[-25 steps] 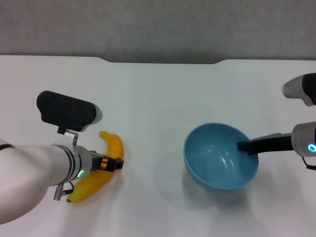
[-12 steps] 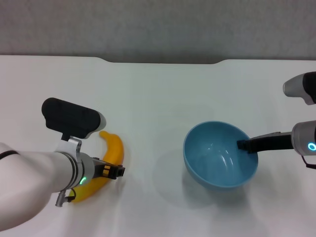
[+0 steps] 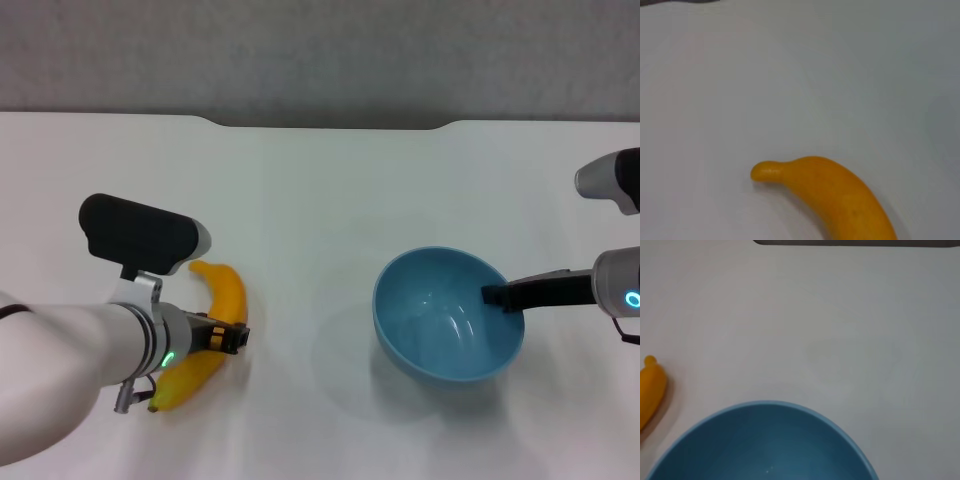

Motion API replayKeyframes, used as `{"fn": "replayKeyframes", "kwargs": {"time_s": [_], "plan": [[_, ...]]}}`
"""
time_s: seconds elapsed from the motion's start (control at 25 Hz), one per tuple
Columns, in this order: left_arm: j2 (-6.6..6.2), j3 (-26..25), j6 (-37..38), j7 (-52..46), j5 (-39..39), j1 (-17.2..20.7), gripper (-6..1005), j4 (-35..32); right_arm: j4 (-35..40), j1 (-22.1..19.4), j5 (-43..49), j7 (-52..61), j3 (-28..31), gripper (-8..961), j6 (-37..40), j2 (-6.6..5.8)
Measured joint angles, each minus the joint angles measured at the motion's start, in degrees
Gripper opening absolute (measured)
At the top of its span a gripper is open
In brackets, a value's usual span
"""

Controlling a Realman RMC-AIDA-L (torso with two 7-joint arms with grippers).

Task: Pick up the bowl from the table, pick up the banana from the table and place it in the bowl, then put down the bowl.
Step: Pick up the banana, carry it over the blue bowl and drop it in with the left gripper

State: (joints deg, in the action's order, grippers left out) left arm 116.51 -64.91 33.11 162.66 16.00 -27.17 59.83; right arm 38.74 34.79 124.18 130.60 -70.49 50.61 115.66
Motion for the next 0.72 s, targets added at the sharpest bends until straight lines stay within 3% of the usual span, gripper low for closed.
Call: {"fn": "replayKeyframes", "kwargs": {"time_s": [0.24,0.4,0.72], "plan": [[-0.31,-2.5,0.0,0.0,-0.3,1.4,512,5.0,-0.1,-0.4,0.0,0.0,0.5,35,0.1,-0.07],[-0.79,-4.2,0.0,0.0,-0.8,4.6,519,15.7,-0.1,-0.2,0.0,0.0,0.5,35,0.3,-0.17],[-0.39,-2.1,-1.0,0.1,0.1,5.2,535,24.8,-0.8,2.1,-5.5,0.1,-1.6,36,0.2,-0.05]]}}
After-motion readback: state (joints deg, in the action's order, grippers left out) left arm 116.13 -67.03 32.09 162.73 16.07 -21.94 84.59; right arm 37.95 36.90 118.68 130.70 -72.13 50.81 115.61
